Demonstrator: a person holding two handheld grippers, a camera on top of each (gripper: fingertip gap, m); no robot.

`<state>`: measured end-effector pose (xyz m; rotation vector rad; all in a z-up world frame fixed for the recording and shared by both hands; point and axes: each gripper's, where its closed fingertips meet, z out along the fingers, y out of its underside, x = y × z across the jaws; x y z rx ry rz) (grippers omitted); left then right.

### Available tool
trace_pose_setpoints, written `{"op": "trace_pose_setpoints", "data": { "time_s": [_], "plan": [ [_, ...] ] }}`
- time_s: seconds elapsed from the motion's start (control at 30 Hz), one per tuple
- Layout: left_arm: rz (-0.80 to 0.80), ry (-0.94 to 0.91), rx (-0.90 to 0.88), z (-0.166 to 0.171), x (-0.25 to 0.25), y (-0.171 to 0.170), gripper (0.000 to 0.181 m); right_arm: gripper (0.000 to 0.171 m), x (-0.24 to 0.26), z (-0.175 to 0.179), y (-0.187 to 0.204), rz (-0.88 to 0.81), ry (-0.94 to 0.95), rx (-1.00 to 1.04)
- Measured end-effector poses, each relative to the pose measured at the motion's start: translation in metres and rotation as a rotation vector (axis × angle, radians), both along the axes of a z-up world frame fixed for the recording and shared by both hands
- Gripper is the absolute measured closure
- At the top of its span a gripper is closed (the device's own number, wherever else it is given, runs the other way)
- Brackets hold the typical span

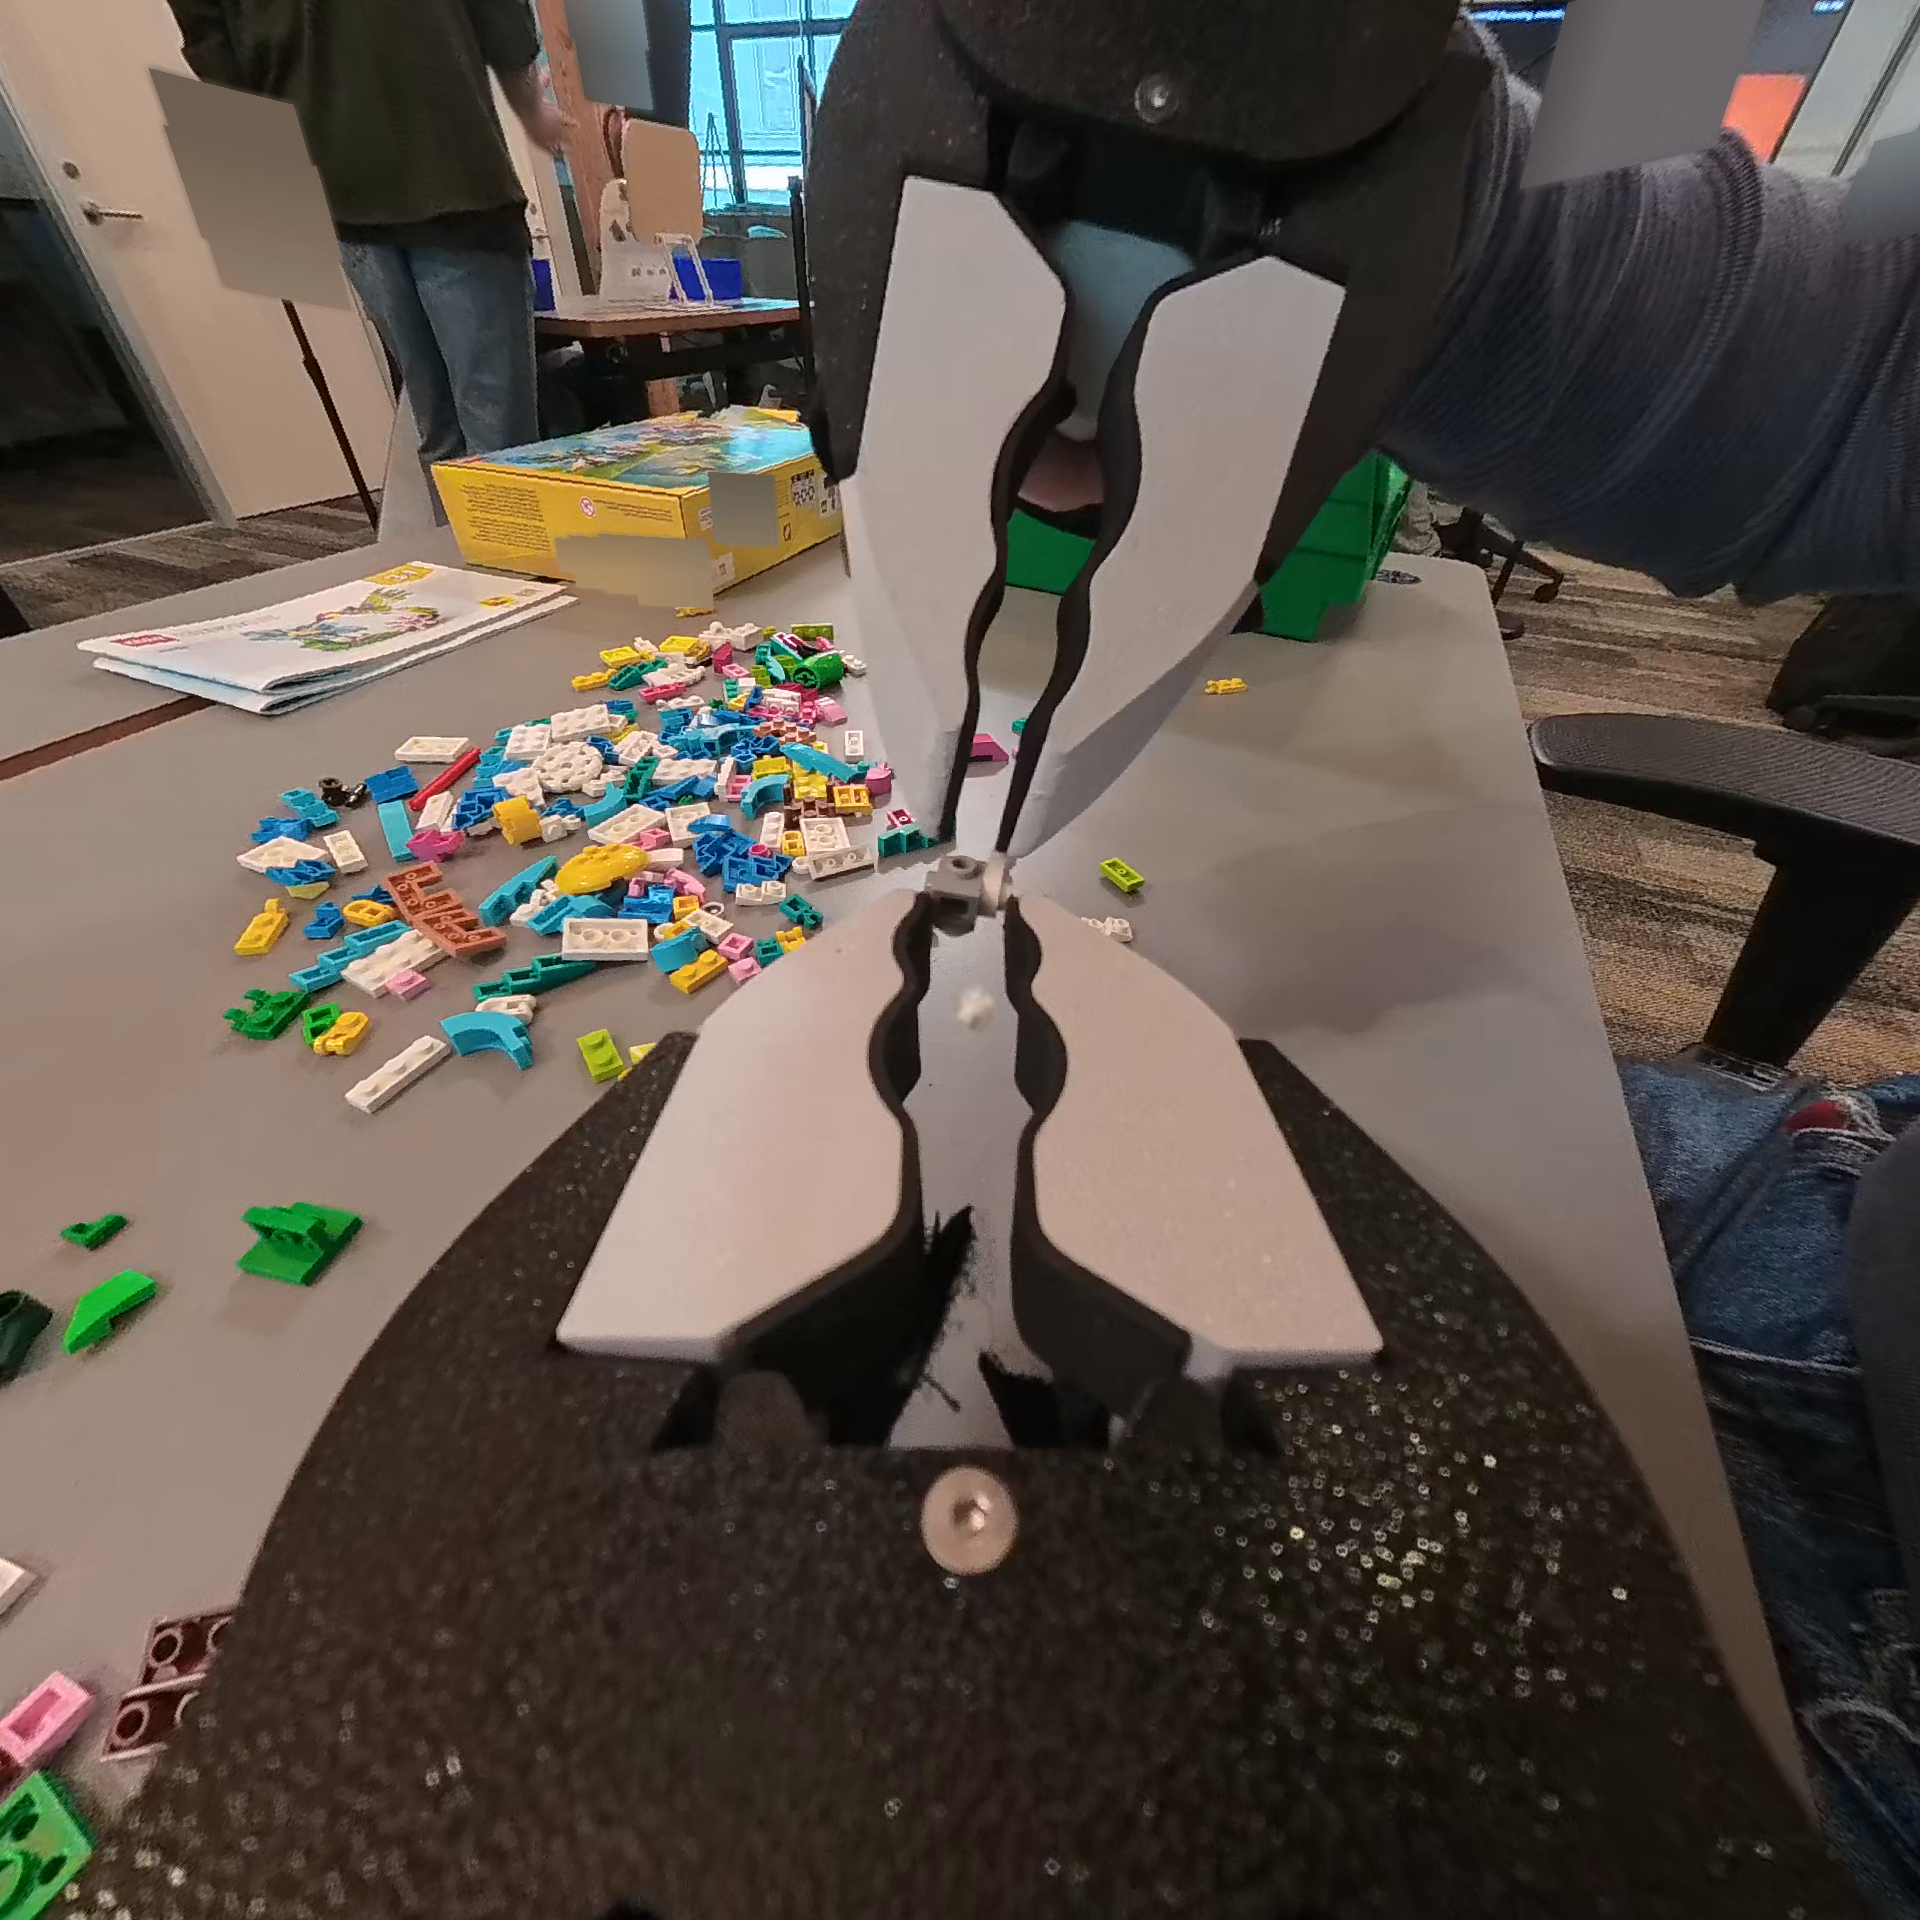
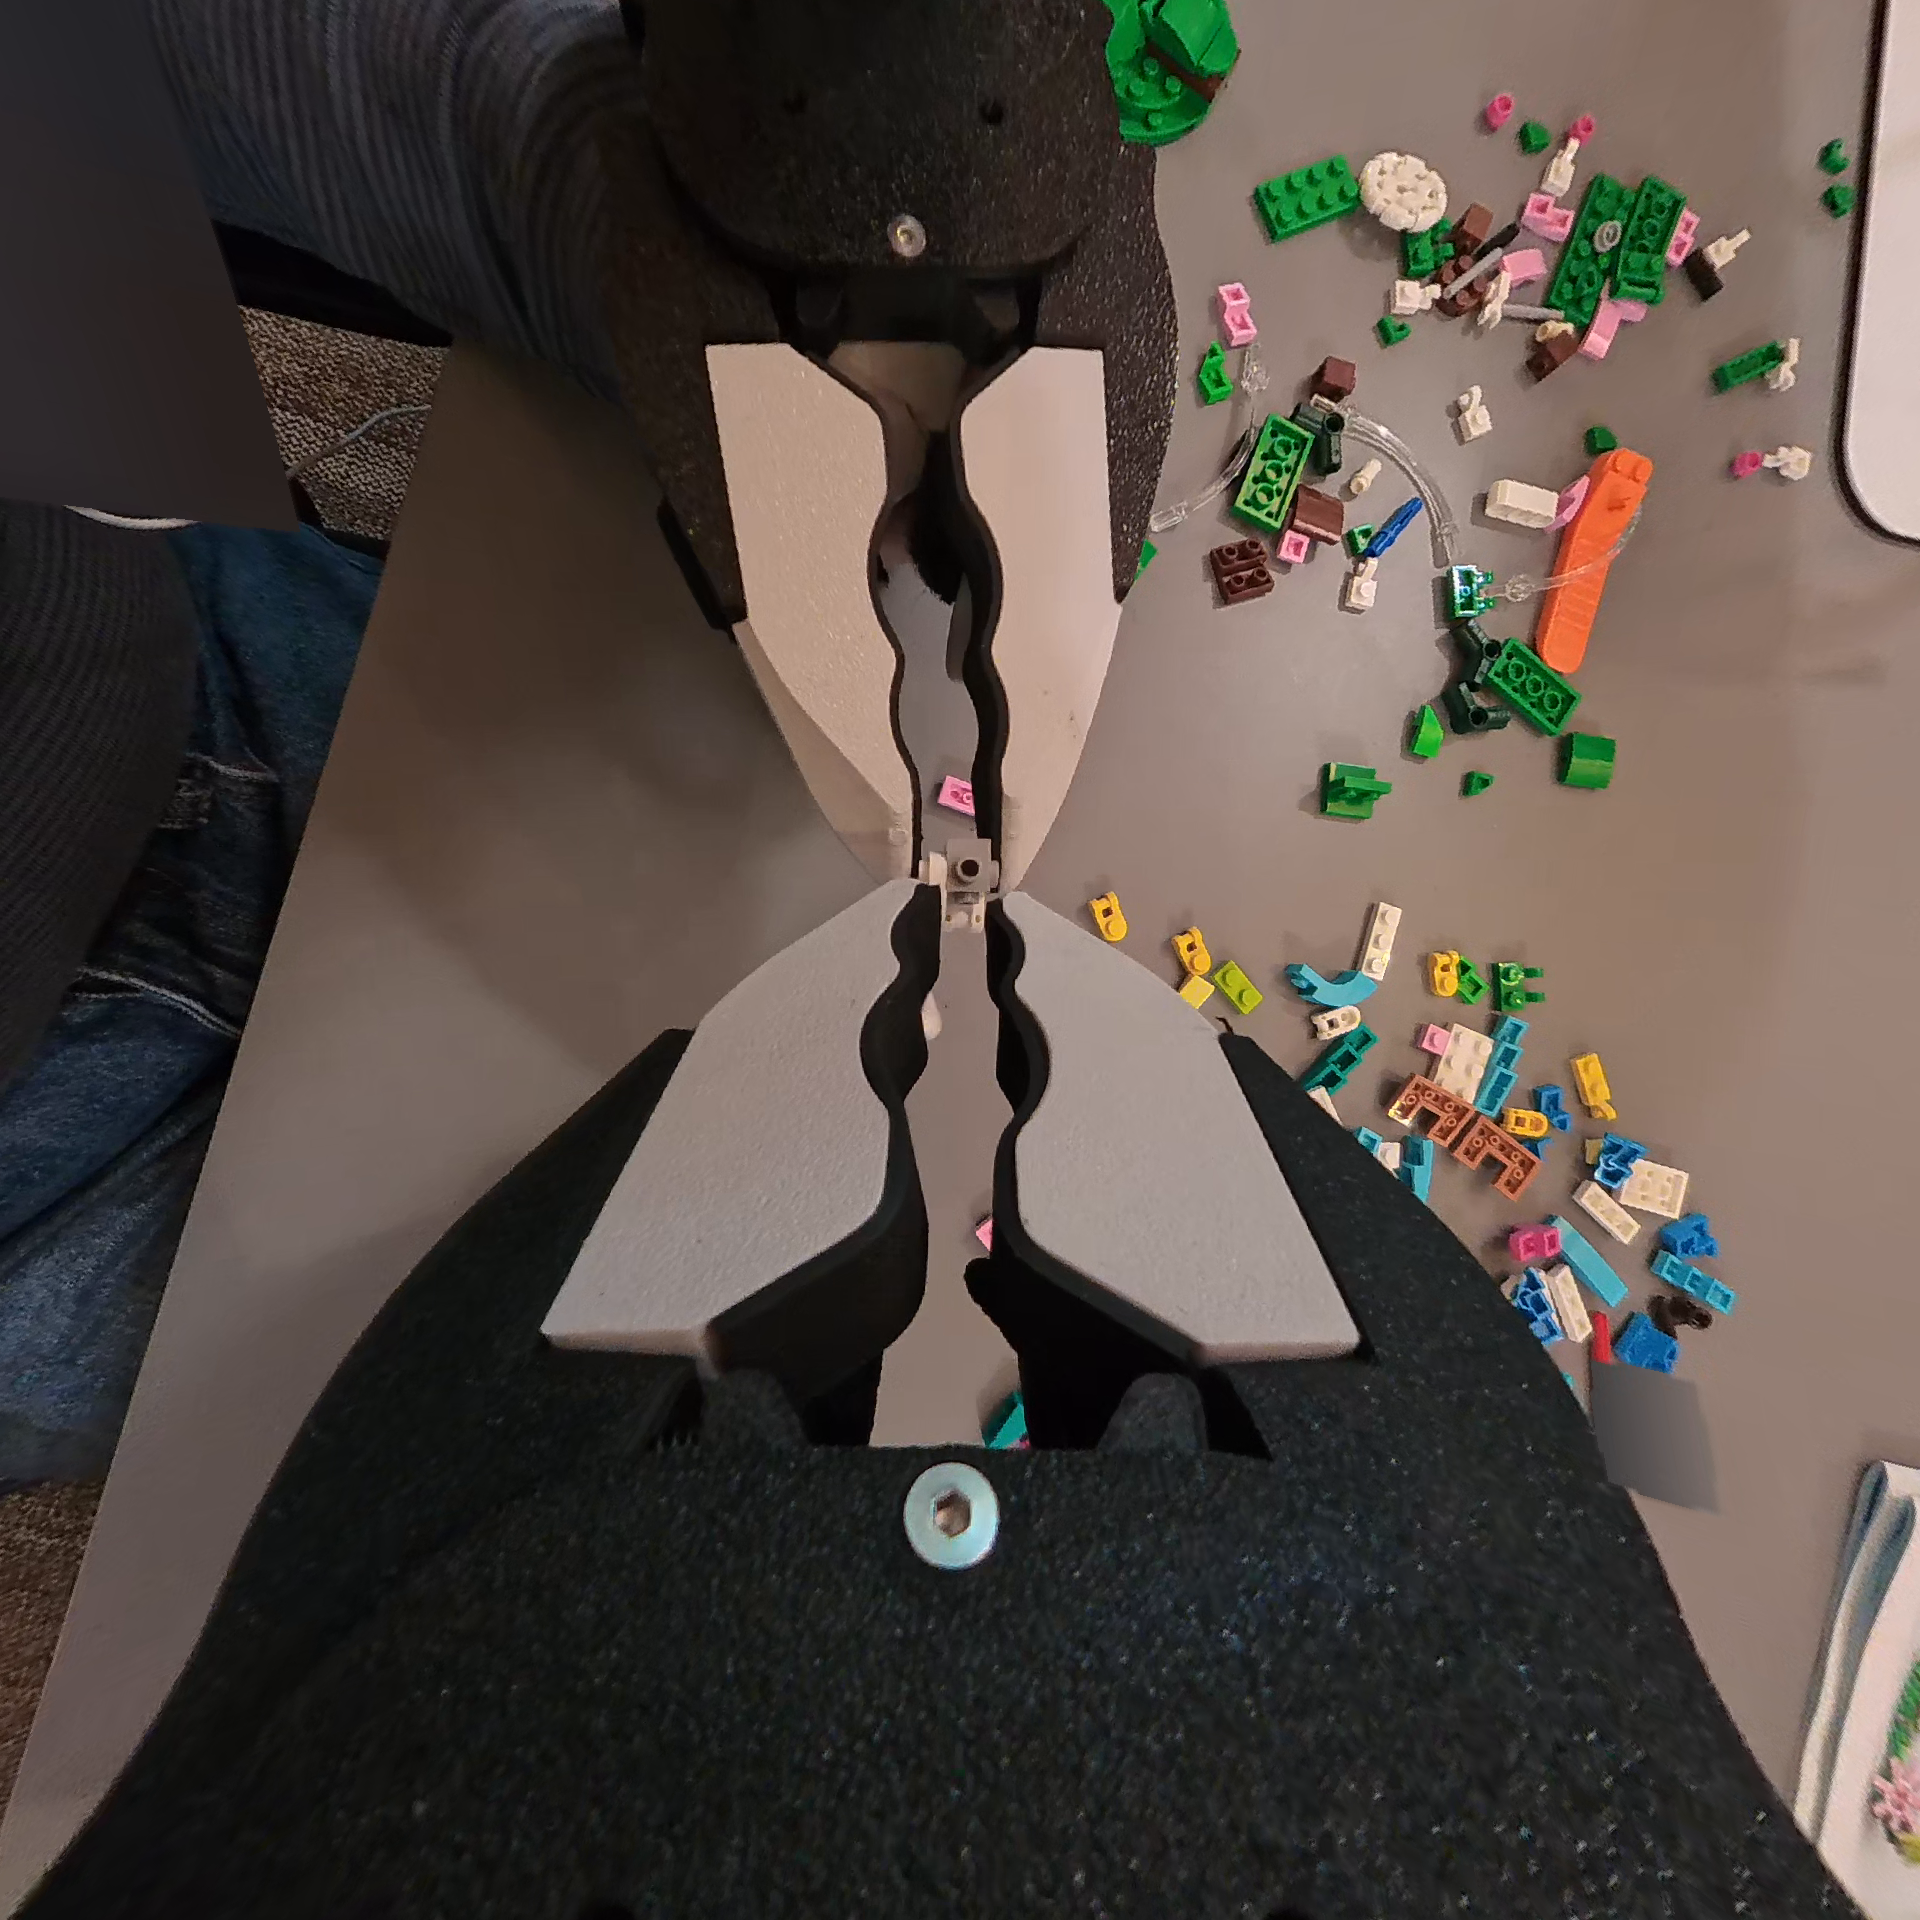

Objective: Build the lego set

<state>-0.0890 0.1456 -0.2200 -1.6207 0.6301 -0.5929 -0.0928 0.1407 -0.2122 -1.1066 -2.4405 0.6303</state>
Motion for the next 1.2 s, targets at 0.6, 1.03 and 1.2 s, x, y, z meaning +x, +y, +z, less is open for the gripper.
{"op": "trace_pose_setpoints", "data": {
  "time_s": [0.6,1.03,1.2],
  "plan": [
    [0.115,-0.086,-0.005,0.006,-0.018,0.009,0.168,0.157,0.052,-0.079,-0.001,-0.132,-0.173,-0.161],
    [0.101,-0.077,-0.010,0.005,-0.016,0.008,0.168,0.156,0.060,-0.089,-0.025,-0.225,-0.133,-0.154],
    [0.097,-0.075,-0.012,0.005,-0.016,0.008,0.168,0.162,0.057,-0.090,-0.026,-0.348,-0.109,-0.143]
  ]
}}
